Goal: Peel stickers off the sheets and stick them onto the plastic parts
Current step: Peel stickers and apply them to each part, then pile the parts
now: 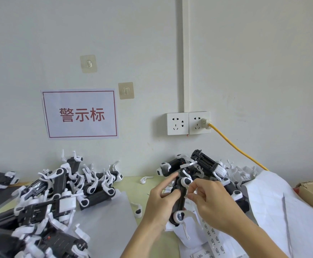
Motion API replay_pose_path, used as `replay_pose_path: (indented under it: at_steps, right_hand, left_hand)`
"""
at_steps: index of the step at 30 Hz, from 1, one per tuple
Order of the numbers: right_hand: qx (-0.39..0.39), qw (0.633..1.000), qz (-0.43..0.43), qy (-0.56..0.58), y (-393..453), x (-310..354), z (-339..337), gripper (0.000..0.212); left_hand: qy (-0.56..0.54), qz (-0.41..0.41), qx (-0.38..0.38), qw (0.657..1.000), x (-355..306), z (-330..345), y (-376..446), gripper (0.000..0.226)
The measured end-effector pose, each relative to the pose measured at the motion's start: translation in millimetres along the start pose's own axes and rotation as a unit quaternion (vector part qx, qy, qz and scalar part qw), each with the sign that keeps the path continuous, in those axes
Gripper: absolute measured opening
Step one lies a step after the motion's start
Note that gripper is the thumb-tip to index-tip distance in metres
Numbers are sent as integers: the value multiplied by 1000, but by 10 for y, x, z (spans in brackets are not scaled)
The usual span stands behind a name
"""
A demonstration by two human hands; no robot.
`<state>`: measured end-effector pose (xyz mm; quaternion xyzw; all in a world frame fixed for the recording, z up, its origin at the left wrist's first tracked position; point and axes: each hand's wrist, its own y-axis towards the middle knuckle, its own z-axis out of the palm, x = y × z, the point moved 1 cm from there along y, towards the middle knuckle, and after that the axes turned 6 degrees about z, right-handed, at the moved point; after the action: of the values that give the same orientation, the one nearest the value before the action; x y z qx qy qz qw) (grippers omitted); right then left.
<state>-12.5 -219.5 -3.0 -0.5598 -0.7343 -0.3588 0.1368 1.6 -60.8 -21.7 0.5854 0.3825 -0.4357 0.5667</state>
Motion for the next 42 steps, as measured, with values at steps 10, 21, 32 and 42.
replay_pose_path:
  at_steps: [10, 21, 32, 42]
  right_hand:
    - [-19, 1000, -15, -20, -7, 23, -17, 22]
    - [-10, 1000, -17, -14, -20, 34, -23, 22]
    - [-51, 997, -26, -52, -36, 63, 7, 16]
    - [-74, 993, -49, -80, -38, 67, 11, 8]
  left_hand:
    - [-10, -2, 2, 1000, 9, 7, 1, 50]
    - [-8, 0, 0, 1000, 3, 8, -2, 48]
    - [-30, 2, 11, 999, -39, 25, -16, 50]
    - [-22, -10, 27, 999, -58, 17, -47, 61]
